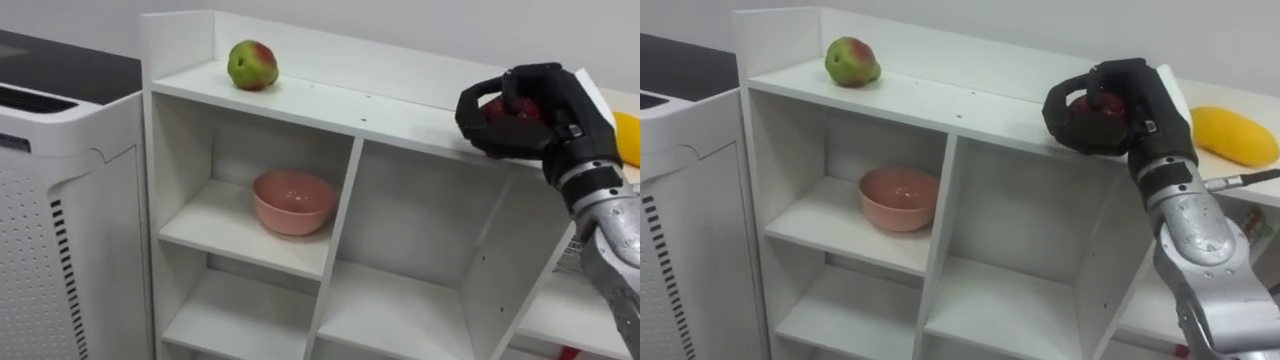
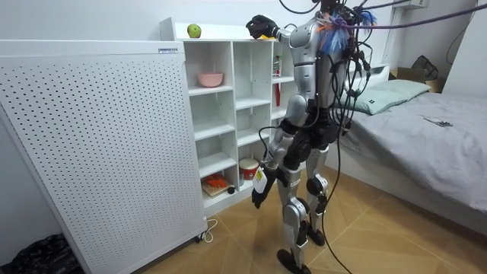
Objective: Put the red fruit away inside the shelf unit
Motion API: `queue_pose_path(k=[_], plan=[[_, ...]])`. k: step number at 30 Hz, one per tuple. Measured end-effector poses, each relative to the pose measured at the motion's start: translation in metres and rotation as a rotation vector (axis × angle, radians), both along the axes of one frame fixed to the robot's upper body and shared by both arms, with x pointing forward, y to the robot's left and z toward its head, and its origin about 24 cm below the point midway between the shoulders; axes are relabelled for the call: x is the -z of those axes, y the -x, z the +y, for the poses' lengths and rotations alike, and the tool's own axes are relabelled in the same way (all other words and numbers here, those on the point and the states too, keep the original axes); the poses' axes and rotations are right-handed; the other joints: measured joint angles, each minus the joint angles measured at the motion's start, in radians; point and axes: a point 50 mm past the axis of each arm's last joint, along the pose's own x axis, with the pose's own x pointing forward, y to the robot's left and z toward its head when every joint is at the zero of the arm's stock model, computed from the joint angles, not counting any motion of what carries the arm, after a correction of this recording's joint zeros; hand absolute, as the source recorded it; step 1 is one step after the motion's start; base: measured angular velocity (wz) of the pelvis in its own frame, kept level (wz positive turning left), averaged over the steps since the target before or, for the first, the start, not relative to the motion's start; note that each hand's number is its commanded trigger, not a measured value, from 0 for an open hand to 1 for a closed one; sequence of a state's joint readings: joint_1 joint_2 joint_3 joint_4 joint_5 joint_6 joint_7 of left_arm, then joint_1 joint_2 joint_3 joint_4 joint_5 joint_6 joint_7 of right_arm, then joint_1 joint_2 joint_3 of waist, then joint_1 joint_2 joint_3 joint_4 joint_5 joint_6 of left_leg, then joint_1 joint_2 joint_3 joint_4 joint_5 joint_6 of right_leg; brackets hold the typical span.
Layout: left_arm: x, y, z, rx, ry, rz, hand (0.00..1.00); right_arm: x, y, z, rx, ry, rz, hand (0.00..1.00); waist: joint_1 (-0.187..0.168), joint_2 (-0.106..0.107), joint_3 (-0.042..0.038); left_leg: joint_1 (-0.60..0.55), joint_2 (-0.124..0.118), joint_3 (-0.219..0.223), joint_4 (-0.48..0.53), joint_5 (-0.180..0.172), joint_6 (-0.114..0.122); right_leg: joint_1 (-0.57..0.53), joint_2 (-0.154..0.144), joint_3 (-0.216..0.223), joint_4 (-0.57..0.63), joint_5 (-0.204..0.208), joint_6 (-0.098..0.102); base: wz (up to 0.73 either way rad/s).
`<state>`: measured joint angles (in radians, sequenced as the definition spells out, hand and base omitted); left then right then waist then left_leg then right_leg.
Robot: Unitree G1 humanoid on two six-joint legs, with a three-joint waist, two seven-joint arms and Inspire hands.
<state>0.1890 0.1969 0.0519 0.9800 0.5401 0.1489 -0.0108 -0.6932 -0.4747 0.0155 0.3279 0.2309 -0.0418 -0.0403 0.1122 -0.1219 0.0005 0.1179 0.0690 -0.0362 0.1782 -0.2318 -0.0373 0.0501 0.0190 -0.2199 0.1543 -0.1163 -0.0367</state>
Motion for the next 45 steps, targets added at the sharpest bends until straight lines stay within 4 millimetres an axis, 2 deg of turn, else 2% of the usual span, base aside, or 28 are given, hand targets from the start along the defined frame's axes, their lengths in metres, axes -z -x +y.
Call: queue_pose_path(k=[7,13,16,19,21,23,26,28,29,31,32,33,36,37,39,40,42,44,45], plan=[[-0.001,-0.007,0.001,0.006,-0.001,-0.019,0.00,-0.001,0.001,0.000,-0.008,-0.008,-0.014,1.00,-0.005,0.000,0.0025,0.000,0.002,0.005,-0.010,0.000,0.000,-0.001,0.002,0.003,-0.003,-0.001,0.001,0.00],[-0.002,-0.009,0.002,-0.020,-0.011,-0.039,0.00,0.004,0.013,0.004,-0.128,-0.171,-0.010,1.00,-0.019,0.002,0.0037,0.001,0.002,0.007,-0.009,0.000,0.000,0.000,0.002,0.016,-0.003,-0.001,0.001,0.00],[-0.002,-0.008,0.003,-0.030,-0.015,-0.041,0.00,0.013,0.024,0.009,-0.217,-0.249,0.019,1.00,-0.023,0.011,0.0046,0.005,0.003,0.018,-0.011,-0.001,0.001,0.000,0.003,0.022,-0.003,-0.001,0.001,-0.05],[0.001,-0.001,0.000,-0.037,-0.021,-0.022,0.00,0.027,0.036,0.020,-0.307,-0.334,0.042,1.00,-0.029,0.034,-0.0015,0.009,0.004,0.024,-0.013,-0.002,0.003,0.000,0.005,0.027,-0.001,-0.001,0.002,-0.07],[0.003,0.004,-0.003,-0.031,-0.017,-0.005,0.00,0.039,0.047,0.028,-0.375,-0.381,0.083,1.00,-0.031,0.051,-0.0042,0.012,0.005,0.029,-0.018,-0.002,0.003,0.000,0.005,0.025,0.001,-0.001,0.002,-0.05],[0.004,0.007,-0.006,-0.033,-0.023,0.000,0.00,0.052,0.054,0.032,-0.418,-0.432,0.126,1.00,-0.031,0.059,-0.0064,0.014,0.005,0.032,-0.019,-0.002,0.003,0.000,0.005,0.027,0.003,-0.001,0.001,-0.05],[0.004,0.011,-0.006,-0.038,-0.036,0.003,0.00,0.070,0.061,0.040,-0.465,-0.463,0.191,1.00,-0.028,0.071,-0.0040,0.011,0.005,0.034,-0.018,-0.002,0.003,-0.007,0.007,0.039,0.008,-0.001,0.001,-0.06],[0.004,0.013,-0.006,-0.040,-0.047,0.002,0.00,0.077,0.065,0.046,-0.513,-0.494,0.221,1.00,-0.022,0.071,-0.0046,0.004,0.005,0.038,-0.016,-0.002,0.003,-0.019,0.008,0.048,0.015,-0.002,-0.001,-0.09],[0.004,0.014,-0.007,-0.034,-0.046,0.006,0.00,0.085,0.068,0.052,-0.551,-0.525,0.251,1.00,-0.020,0.071,-0.0078,-0.003,0.005,0.041,-0.013,-0.002,0.003,-0.027,0.009,0.052,0.016,-0.002,-0.001,-0.14],[0.005,0.015,-0.009,-0.014,-0.041,0.012,0.00,0.094,0.070,0.063,-0.611,-0.571,0.290,1.00,-0.015,0.076,-0.0049,-0.005,0.007,0.054,-0.009,-0.002,0.003,-0.034,0.010,0.056,0.017,0.000,-0.002,-0.14],[0.006,0.014,-0.011,0.003,-0.038,0.014,0.00,0.103,0.072,0.069,-0.641,-0.604,0.320,1.00,-0.016,0.077,-0.0058,-0.009,0.006,0.054,-0.007,-0.002,0.003,-0.037,0.009,0.055,0.017,0.000,-0.002,0.00],[0.006,0.013,-0.013,0.015,-0.035,0.014,0.00,0.113,0.073,0.073,-0.657,-0.628,0.358,1.00,-0.018,0.075,-0.0107,-0.020,0.005,0.054,-0.004,-0.002,0.003,-0.047,0.007,0.053,0.018,0.000,-0.002,0.03],[0.007,0.006,-0.016,0.034,-0.027,0.007,0.00,0.137,0.071,0.078,-0.638,-0.672,0.441,1.00,-0.023,0.071,-0.0129,-0.045,0.003,0.055,0.010,-0.002,0.003,-0.062,0.001,0.046,0.020,0.002,-0.001,0.09],[0.007,0.002,-0.019,0.042,-0.019,-0.003,0.00,0.152,0.073,0.080,-0.615,-0.692,0.496,1.00,-0.019,0.072,-0.0125,-0.059,0.001,0.055,0.016,-0.002,0.003,-0.073,0.000,0.044,0.023,0.004,0.001,0.00],[0.007,-0.005,-0.022,0.055,-0.013,-0.008,0.00,0.170,0.074,0.084,-0.596,-0.734,0.562,1.00,-0.013,0.076,-0.0097,-0.091,-0.002,0.058,0.026,-0.001,0.005,-0.107,-0.006,0.042,0.038,0.004,0.001,-0.03],[0.008,-0.005,-0.024,0.056,-0.010,-0.002,0.00,0.181,0.074,0.085,-0.582,-0.795,0.595,1.00,-0.011,0.083,-0.0054,-0.110,-0.005,0.058,0.031,0.001,0.008,-0.130,-0.011,0.039,0.050,0.005,0.000,0.04],[0.009,-0.016,-0.028,0.083,-0.005,-0.013,0.00,0.208,0.075,0.076,-0.510,-0.923,0.677,1.00,-0.014,0.102,0.0032,-0.167,-0.013,0.056,0.064,0.000,0.011,-0.178,-0.025,0.028,0.075,0.003,0.002,0.14],[0.008,-0.021,-0.029,0.064,0.003,-0.035,0.00,0.223,0.074,0.068,-0.444,-0.974,0.725,1.00,-0.016,0.112,0.0090,-0.221,-0.018,0.057,0.092,-0.002,0.015,-0.228,-0.035,0.024,0.102,0.001,0.003,0.06],[0.008,-0.024,-0.030,0.070,0.007,-0.041,0.00,0.231,0.074,0.063,-0.403,-1.012,0.743,1.00,-0.014,0.123,0.0161,-0.251,-0.023,0.057,0.112,-0.003,0.016,-0.261,-0.042,0.027,0.122,0.000,0.003,0.00]])
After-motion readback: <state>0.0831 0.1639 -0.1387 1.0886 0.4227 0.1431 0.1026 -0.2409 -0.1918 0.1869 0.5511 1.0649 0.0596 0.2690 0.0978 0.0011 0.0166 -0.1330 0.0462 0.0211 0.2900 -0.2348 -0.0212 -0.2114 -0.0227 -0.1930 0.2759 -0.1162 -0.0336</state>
